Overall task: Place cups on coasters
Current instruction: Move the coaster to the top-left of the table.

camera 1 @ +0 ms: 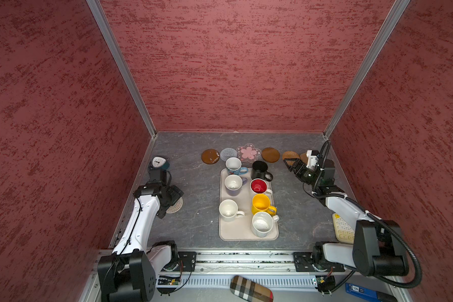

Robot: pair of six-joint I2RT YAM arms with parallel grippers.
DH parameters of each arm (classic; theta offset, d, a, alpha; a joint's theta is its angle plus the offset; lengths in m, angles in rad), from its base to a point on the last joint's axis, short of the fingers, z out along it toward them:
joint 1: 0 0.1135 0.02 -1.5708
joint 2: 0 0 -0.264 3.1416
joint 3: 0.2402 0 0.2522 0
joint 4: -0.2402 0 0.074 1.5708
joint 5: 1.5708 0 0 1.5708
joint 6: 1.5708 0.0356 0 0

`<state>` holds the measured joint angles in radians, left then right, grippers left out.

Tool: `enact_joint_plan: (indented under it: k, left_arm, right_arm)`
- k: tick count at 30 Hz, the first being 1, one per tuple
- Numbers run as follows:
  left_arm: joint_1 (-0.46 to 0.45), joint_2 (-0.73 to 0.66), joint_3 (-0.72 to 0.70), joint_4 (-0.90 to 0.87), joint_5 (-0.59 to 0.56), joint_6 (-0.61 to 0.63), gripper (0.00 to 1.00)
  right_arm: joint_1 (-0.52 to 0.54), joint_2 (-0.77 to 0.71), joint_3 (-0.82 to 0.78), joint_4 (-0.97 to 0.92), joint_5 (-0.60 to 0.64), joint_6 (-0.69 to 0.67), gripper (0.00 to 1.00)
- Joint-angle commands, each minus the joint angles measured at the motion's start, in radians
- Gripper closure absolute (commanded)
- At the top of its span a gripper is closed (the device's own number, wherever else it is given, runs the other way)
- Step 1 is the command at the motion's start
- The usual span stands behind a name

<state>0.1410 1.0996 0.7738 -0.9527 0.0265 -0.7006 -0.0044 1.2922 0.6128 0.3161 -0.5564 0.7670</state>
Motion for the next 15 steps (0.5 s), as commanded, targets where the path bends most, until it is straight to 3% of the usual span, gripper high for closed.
enact_joint_plan:
  k: [1, 15]
  left_arm:
    - [0.016, 0.038, -0.011, 0.046, -0.007, 0.004, 0.09]
    - [0.034, 0.242, 0.012, 0.122, -0.074, 0.012, 0.23]
  right_arm:
    - [0.004, -0.040, -0.019, 0.132, -0.061, 0.058, 0.03]
    - [0.004, -0.132, -0.073, 0.191, -0.034, 0.116, 0.01]
